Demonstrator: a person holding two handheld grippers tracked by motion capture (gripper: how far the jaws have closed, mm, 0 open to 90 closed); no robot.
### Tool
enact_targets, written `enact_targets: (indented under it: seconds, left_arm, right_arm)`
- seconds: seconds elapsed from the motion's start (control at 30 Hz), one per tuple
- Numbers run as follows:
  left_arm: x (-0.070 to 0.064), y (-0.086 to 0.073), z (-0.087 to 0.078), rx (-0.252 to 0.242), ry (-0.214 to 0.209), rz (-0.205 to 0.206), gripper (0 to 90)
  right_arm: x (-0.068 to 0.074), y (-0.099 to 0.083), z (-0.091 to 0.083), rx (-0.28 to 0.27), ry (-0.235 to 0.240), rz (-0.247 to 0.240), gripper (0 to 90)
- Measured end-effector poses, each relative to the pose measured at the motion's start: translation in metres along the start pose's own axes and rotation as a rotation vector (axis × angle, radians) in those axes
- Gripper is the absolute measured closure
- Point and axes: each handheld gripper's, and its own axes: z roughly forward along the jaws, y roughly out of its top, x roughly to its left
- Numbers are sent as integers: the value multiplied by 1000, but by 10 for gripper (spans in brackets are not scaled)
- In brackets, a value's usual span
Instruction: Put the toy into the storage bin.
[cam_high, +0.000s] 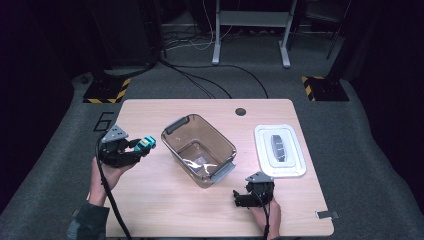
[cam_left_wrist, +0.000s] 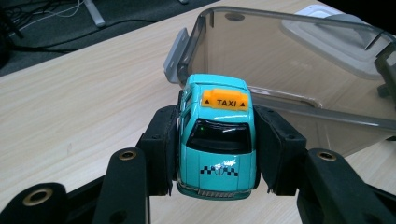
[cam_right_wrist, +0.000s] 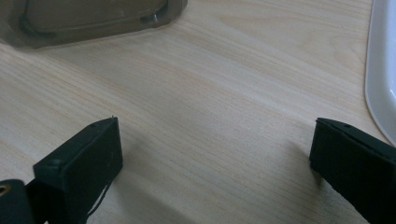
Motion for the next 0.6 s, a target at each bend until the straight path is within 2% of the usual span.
enact_targets:
  seconds: [0.6]
  left_arm:
    - [3, 39, 4, 19, -34, 57, 525]
  right_arm:
    - [0, 0, 0, 0, 0, 1, 17]
